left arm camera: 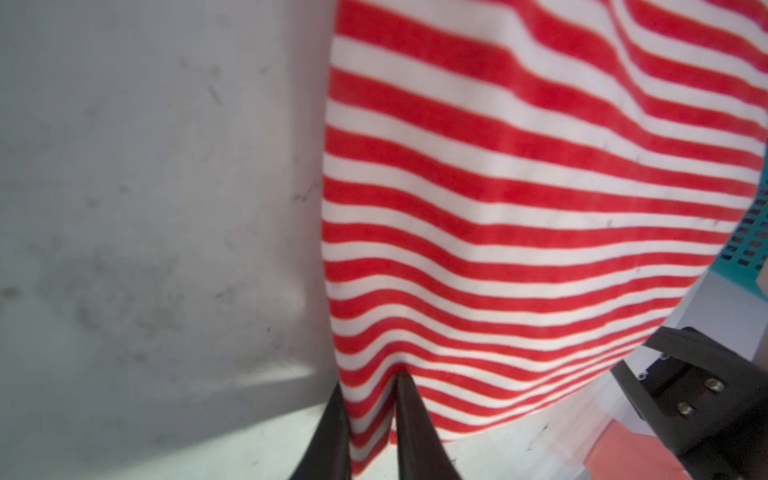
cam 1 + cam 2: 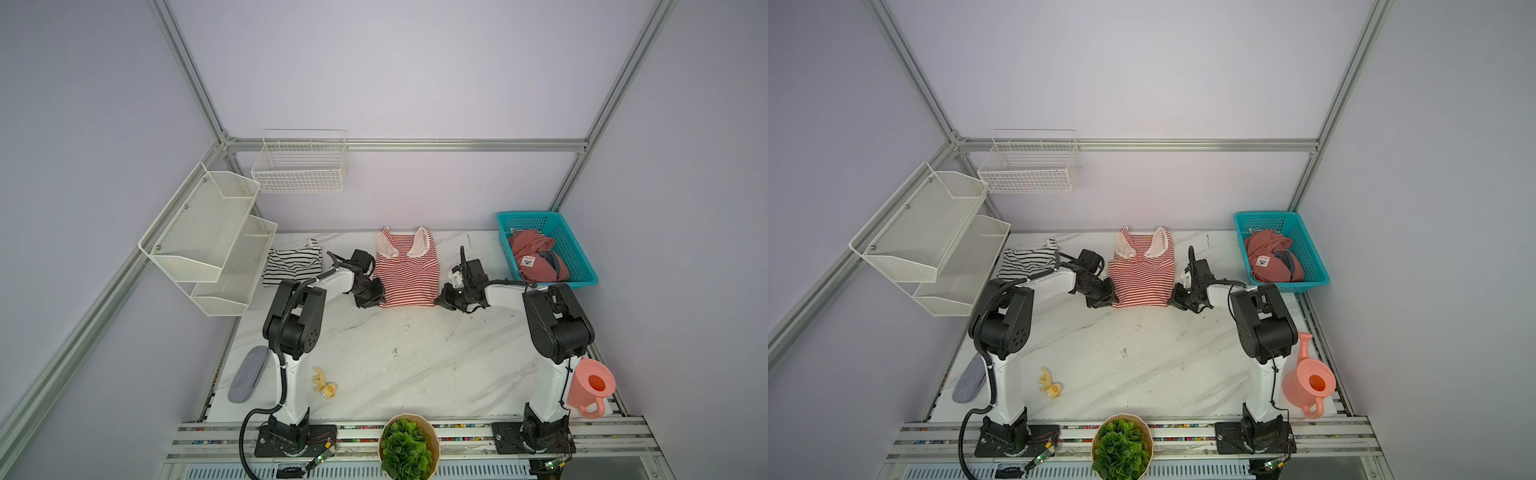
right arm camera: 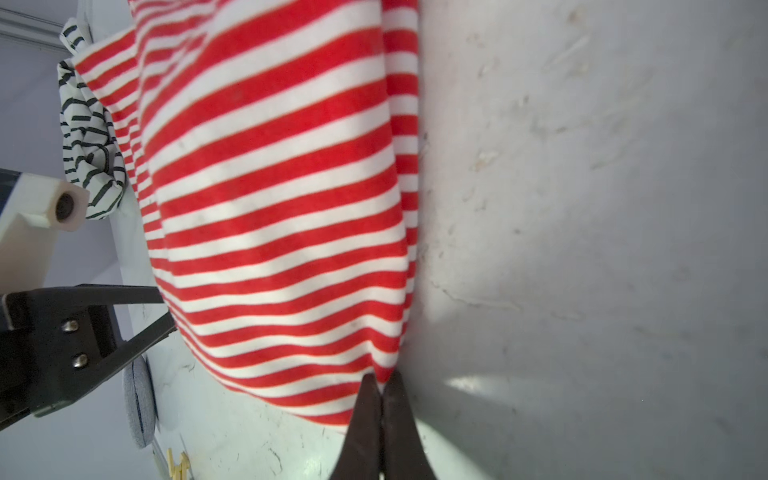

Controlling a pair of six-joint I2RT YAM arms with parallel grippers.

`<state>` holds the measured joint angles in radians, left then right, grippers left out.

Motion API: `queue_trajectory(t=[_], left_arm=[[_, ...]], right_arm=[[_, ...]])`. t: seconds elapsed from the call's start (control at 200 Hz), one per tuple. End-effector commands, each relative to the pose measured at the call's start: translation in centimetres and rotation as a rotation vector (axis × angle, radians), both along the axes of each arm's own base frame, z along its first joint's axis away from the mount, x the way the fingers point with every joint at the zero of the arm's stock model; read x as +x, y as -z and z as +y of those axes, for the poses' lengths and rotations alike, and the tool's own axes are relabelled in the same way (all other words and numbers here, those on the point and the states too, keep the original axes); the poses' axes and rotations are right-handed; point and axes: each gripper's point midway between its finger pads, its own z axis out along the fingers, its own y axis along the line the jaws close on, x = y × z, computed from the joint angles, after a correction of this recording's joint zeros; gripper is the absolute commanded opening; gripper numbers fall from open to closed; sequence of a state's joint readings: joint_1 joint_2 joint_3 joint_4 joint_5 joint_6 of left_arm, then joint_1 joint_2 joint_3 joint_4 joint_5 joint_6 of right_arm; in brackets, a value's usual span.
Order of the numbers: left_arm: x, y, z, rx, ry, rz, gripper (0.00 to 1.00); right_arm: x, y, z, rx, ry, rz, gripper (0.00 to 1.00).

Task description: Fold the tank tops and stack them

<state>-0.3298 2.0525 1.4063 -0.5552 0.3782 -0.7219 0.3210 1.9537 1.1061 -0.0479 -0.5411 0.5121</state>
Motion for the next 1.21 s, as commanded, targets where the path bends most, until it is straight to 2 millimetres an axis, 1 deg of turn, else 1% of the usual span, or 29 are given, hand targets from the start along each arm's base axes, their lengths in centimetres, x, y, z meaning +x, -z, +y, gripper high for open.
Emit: queue_trajectory(t=[0.0, 0.065, 0.15, 0.26, 0.3, 0.435, 0.515, 0.53, 0.545, 0.56, 0.61, 0.665, 0.745, 0.855, 0.975, 1.11, 1.2], left_arm=[[-1.8, -1.0, 0.1, -0.011, -0.001, 0.007, 0.07], [-2.7, -1.4, 0.3, -0.004, -0.004, 0.005, 0.0], [-4.0, -2.0, 0.8, 0.001, -0.01, 0.003, 0.0], [-6.0, -2.4, 1.3, 0.006, -0.019, 0.007, 0.0], [-6.8, -2.7, 1.3, 0.0, -0.016, 0.008, 0.0], [-10.4, -2.8, 0.8, -0.008, -0.006, 0.035, 0.0], [-12.5, -2.9, 0.4, -0.019, -0.003, 0.052, 0.0], [-12.8, -2.9, 0.4, -0.021, -0.006, 0.055, 0.0], [-13.2, -3.0, 0.3, -0.025, -0.007, 0.057, 0.0], [-13.5, -3.1, 0.2, -0.029, -0.008, 0.059, 0.0], [-14.3, -3.5, 0.0, -0.044, -0.016, 0.064, 0.0], [-14.7, -4.6, -0.2, -0.066, -0.025, 0.047, 0.0], [-14.5, -6.6, -0.5, -0.101, -0.035, 0.008, 0.0], [-13.1, -9.5, -1.0, -0.118, -0.038, -0.053, 0.0], [-10.9, -12.5, -1.8, -0.138, -0.032, -0.126, 0.0], [-8.0, -14.5, -2.5, -0.125, -0.019, -0.178, 0.0], [-6.2, -15.1, -2.9, -0.129, -0.015, -0.192, 0.0]], right_arm=[[-1.6, 0.1, -0.3, -0.013, -0.002, 0.025, 0.0], [-2.1, -0.6, -0.5, -0.011, 0.004, 0.012, 0.0], [-3.1, -1.6, -0.7, -0.003, 0.009, -0.004, 0.0], [-5.2, -2.8, -0.9, -0.002, 0.017, -0.021, 0.0], [-6.1, -3.2, -0.8, 0.003, 0.015, -0.027, 0.0], [-9.4, -4.4, -0.4, 0.027, 0.014, -0.035, 0.0], [-11.2, -5.4, -0.6, 0.049, 0.035, -0.046, 0.0], [-11.5, -5.8, -0.5, 0.057, 0.04, -0.053, 0.0], [-11.8, -5.8, -0.6, 0.058, 0.046, -0.048, 0.0], [-12.0, -6.6, -0.6, 0.072, 0.051, -0.067, 0.0], [-12.8, -7.6, -0.8, 0.096, 0.071, -0.08, 0.0], [-13.5, -8.6, -1.0, 0.121, 0.089, -0.095, 0.0], [-14.0, -10.2, -1.3, 0.154, 0.11, -0.118, 0.0], [-13.8, -11.8, -1.4, 0.164, 0.118, -0.145, 0.0], [-13.1, -12.2, -1.0, 0.139, 0.099, -0.136, 0.0], [-11.4, -12.2, -0.5, 0.121, 0.105, -0.132, 0.0], [-10.0, -12.5, -0.1, 0.112, 0.108, -0.139, 0.0]])
